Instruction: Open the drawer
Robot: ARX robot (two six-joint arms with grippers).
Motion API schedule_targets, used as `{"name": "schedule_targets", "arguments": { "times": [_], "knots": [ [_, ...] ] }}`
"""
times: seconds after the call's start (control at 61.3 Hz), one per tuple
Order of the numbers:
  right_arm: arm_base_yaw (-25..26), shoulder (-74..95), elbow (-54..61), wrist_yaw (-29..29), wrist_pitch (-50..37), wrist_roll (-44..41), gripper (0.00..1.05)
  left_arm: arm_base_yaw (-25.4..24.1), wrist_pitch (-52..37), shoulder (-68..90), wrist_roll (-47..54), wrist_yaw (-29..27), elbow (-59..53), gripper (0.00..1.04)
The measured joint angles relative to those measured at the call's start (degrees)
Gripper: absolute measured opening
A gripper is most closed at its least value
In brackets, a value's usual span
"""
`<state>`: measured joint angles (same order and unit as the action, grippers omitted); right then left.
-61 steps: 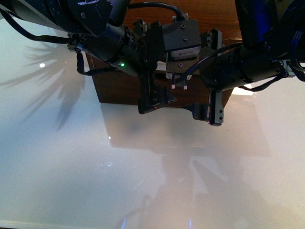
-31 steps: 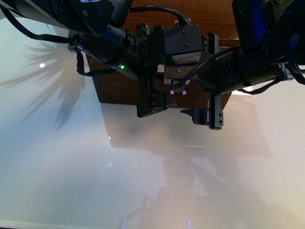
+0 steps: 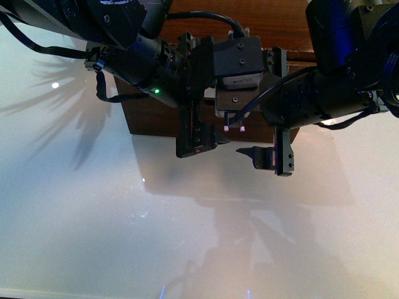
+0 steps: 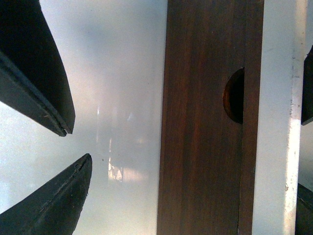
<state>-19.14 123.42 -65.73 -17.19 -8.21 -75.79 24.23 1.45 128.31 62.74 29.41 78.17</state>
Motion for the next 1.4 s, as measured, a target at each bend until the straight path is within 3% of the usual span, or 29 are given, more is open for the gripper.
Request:
{"name": "schedule_targets", "arguments": {
  "times": [0.734,1.404],
  "knots": [
    [-2.7,-3.8,8.4,1.1,-4.2,0.3,0.96,1.1,-4.5,-4.9,0.5,0.2,-9.7,0.96],
    [-7.8,-7.3,16.0,2.4,-6.6,2.0,0.96,1.4,-2.3,-10.1,2.8,2.8,-17.1,0.96]
  ]
}}
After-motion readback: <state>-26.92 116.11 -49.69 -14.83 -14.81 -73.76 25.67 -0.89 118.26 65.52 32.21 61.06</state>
